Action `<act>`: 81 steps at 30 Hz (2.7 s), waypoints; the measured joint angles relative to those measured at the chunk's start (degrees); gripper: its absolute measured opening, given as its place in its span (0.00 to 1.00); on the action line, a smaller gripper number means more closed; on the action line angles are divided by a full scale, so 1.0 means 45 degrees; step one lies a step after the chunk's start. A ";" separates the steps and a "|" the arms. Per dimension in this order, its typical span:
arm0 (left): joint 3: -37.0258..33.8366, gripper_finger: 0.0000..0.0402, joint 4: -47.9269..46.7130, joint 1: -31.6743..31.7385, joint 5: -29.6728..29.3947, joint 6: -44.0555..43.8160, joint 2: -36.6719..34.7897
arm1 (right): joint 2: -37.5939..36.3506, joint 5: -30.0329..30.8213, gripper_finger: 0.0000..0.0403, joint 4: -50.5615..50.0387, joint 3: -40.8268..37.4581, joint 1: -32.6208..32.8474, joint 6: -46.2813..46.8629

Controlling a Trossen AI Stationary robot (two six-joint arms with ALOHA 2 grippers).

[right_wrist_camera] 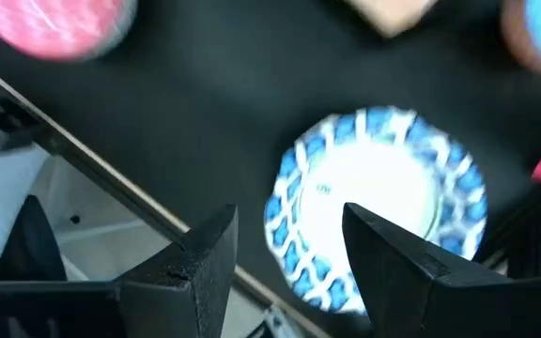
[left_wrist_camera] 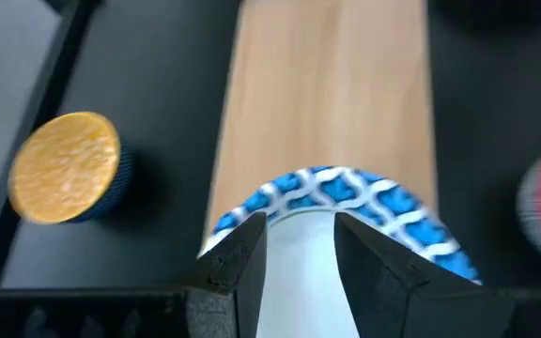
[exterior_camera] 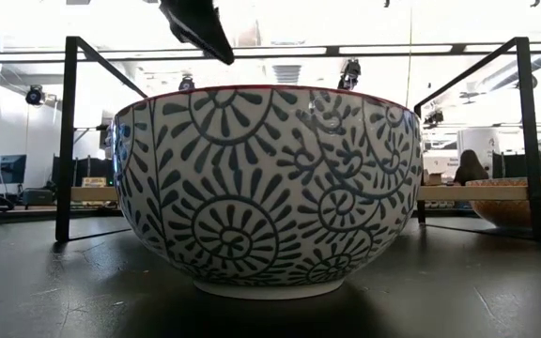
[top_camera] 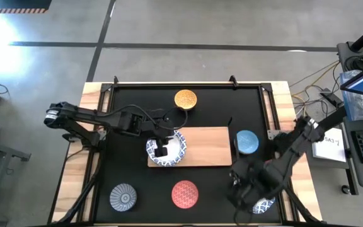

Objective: Place and stack bowls onto a shelf
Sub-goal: Stack the white patterned bowl on top of the other white patterned bowls on the shelf

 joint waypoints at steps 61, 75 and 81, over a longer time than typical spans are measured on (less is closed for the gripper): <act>-0.0010 0.27 0.0572 -0.1066 0.2748 0.0375 -0.0003 | 0.4220 -0.2208 0.13 0.2871 -0.2113 0.0937 0.0896; -0.0010 0.27 0.0870 -0.1494 0.7957 0.2866 0.0000 | 0.4074 -0.3608 0.03 0.4580 -0.0639 0.0999 -0.2115; -0.0010 0.27 0.1545 -0.1924 0.9790 0.3761 0.0000 | 0.4065 -0.3315 0.03 0.4590 0.1531 0.0996 -0.3889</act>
